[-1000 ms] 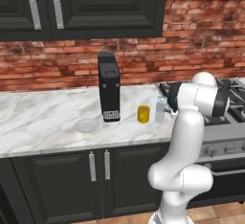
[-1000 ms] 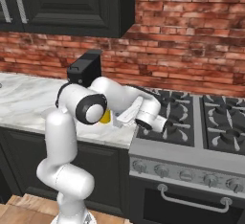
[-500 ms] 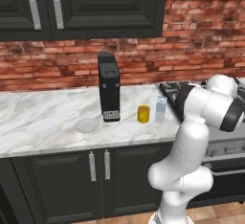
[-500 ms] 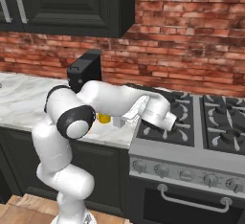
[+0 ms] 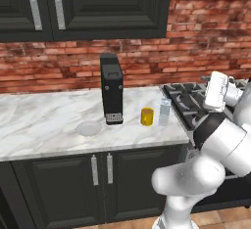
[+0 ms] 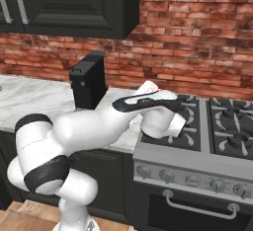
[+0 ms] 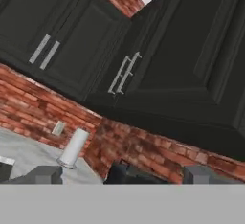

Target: Take a sugar cube from the saucer and place it inside the coffee. Then, grab milk from the fridge and place it next to the coffee on the counter to sweeten the coffee.

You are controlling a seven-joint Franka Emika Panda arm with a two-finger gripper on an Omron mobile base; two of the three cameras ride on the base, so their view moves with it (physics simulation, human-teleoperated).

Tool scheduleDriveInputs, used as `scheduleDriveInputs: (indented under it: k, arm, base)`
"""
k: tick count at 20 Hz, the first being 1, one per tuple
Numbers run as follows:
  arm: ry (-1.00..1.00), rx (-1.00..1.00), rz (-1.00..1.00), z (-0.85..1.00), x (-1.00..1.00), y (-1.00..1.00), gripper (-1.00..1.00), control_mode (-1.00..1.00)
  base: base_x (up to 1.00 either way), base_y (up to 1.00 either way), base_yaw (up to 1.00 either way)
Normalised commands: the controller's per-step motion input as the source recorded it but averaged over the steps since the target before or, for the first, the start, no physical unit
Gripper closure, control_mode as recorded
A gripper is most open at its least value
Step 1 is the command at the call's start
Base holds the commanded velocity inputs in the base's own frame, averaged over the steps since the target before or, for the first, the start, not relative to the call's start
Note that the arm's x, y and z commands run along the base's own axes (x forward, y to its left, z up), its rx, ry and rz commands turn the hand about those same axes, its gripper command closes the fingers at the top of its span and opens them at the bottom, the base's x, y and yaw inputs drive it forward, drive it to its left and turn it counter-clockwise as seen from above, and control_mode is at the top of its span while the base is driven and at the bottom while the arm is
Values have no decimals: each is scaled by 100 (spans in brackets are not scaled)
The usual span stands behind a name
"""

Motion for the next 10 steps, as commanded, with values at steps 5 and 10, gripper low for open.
scheduleDriveInputs:
  k: [5,10]
  arm:
    - [-44,-12,-9,100,-100,3,-100,-100]
    - [-41,-20,-4,82,-100,16,-100,-100]
  base:
    - [0,0,0]
    - [0,0,0]
